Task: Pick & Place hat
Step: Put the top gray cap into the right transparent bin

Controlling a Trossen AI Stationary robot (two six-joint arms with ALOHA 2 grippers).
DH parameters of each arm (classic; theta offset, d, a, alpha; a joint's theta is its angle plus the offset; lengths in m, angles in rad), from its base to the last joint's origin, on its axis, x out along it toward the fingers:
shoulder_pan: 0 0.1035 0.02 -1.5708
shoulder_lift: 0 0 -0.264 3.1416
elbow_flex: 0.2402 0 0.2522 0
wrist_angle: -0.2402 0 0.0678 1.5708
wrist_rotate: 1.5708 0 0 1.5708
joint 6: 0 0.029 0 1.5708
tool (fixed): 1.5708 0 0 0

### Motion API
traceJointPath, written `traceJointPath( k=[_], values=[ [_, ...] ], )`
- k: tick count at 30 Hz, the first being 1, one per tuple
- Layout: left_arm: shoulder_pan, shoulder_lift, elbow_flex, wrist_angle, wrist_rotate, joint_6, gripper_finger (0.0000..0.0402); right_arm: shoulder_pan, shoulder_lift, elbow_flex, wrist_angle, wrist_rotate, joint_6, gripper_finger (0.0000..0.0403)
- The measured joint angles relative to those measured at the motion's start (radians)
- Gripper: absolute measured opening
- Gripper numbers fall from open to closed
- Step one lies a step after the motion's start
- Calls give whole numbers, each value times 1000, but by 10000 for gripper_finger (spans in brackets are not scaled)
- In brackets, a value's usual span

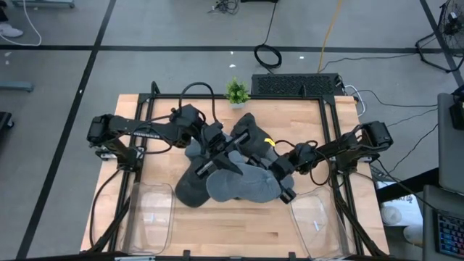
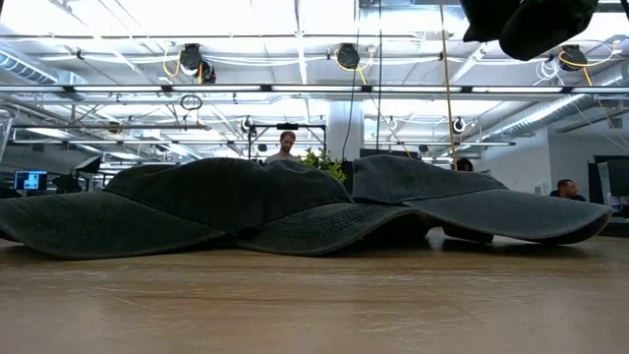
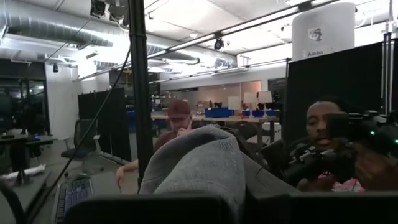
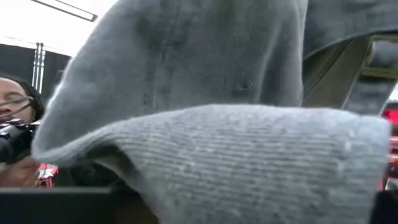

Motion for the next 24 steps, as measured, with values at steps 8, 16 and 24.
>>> traceJointPath(
  k=[8,16,24],
  values=[
    [22,0,0,-35,31,-118,3,-1,-21,0,-55,-140,97,14],
    [62,-29,-2,-147,127,-237,51,44,-234,1,-576,-36,207,2],
    [123,-185,-2,-554,88,-42,75,236,-601,2,-1248,447,151,1]
  ],
)
